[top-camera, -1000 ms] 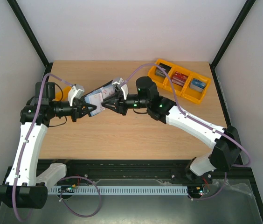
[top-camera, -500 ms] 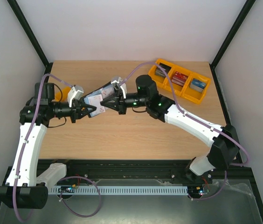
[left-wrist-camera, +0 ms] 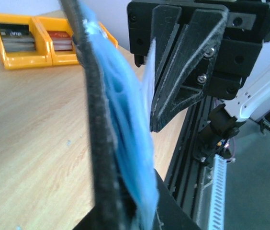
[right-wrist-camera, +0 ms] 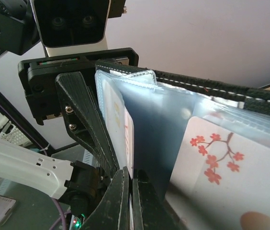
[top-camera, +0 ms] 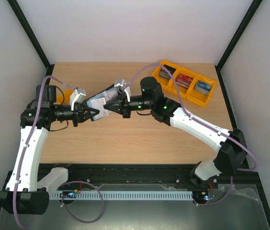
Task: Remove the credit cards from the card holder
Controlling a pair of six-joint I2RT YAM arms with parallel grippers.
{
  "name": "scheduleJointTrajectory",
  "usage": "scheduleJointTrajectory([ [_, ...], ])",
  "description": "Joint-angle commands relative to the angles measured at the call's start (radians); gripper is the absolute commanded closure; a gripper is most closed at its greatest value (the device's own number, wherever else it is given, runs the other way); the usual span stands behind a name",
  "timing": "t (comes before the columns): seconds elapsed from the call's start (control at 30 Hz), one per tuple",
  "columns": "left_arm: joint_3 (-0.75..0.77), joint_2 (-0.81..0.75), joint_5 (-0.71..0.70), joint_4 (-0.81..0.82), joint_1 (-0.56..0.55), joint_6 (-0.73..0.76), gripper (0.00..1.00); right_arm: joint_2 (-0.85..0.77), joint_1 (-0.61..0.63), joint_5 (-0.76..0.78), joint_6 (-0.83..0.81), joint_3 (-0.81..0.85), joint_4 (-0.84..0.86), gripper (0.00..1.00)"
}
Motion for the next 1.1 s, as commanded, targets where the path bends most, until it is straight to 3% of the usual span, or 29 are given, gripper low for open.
scheduleJointTrajectory([
  [0.0,0.008,-0.016,0.032,-0.008,-0.001,0.025,0.98,-0.030,-0.002,-0.005,-0.023,0.023,-0.018,0.96],
  [0.27,0.010,-0.019,0.034,-0.023,-0.002,0.043,0.98,-0.023,-0.015,0.050,0.016,0.030,-0.008,0.93],
  [0.5,0.010,-0.019,0.035,-0.027,-0.002,0.049,0.98,-0.042,-0.029,0.079,0.033,0.021,0.007,0.78],
  [0.73,0.012,-0.019,0.035,-0.029,-0.002,0.054,0.98,-0.031,-0.031,0.073,0.076,0.011,0.057,0.89],
  [1.07,0.012,-0.020,0.037,-0.031,-0.002,0.056,0.98,-0.002,-0.028,0.041,0.107,0.013,0.084,0.92],
])
